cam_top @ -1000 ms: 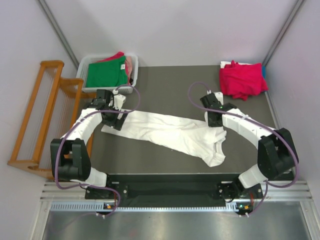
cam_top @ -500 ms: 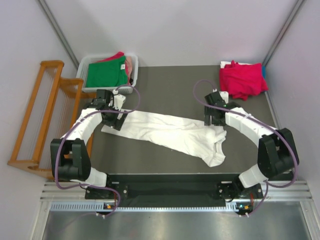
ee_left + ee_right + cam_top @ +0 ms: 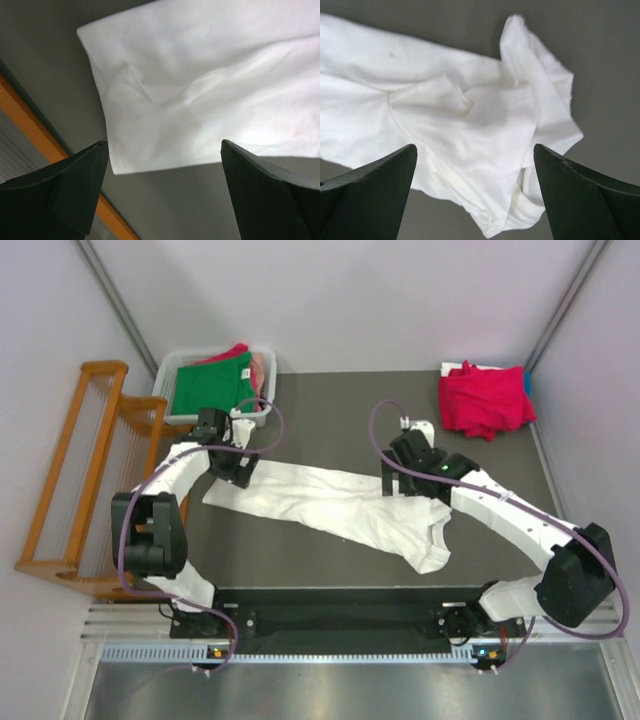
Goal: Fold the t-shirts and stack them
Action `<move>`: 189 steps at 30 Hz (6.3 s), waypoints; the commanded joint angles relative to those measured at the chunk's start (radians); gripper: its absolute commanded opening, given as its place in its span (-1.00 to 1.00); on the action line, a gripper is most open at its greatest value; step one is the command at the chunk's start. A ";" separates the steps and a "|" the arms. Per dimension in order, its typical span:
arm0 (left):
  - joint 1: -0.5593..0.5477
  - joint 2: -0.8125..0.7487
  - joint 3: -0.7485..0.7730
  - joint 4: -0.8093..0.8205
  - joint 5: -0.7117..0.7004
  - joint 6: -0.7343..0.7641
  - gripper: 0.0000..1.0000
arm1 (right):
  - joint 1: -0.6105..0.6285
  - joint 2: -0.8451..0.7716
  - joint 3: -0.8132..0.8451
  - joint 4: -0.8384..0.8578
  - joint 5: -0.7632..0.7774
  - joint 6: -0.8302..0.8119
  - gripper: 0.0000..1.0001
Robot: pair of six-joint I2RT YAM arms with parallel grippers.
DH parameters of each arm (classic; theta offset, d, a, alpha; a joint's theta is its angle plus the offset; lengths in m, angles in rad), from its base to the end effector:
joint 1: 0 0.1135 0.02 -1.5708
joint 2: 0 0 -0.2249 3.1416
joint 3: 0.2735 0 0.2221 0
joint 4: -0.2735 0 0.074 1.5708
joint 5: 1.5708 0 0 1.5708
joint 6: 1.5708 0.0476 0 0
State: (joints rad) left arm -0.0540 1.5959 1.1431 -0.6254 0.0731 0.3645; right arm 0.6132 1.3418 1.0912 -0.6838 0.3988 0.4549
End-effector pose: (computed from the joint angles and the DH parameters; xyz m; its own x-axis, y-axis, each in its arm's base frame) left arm 0.3010 -0.0198 0.1917 -0.7905 0.3988 -0.4648 0.3962 0.9117 0.1085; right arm 0.2241 0.1351 0.2428 -0.7409 -0.0263 -0.6711 -0.0179 0.9997 -0.0194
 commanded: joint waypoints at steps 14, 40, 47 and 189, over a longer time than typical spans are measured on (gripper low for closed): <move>0.022 0.220 0.032 0.179 0.065 0.028 0.96 | 0.169 0.049 -0.152 -0.046 -0.120 0.179 0.99; 0.088 0.113 -0.040 0.139 0.071 0.091 0.96 | 0.074 0.174 -0.206 -0.089 -0.098 0.243 0.99; 0.089 0.088 -0.046 0.122 0.083 0.094 0.96 | -0.041 0.232 -0.145 -0.100 -0.045 0.192 0.99; 0.013 0.167 0.076 -0.037 0.100 0.295 0.95 | -0.176 0.483 0.058 0.003 0.058 0.186 0.99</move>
State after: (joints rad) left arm -0.0368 1.8439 1.2312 -0.5571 0.1436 0.6235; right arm 0.4614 1.7409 1.0969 -0.7120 0.4114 0.6395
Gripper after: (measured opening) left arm 0.972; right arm 0.995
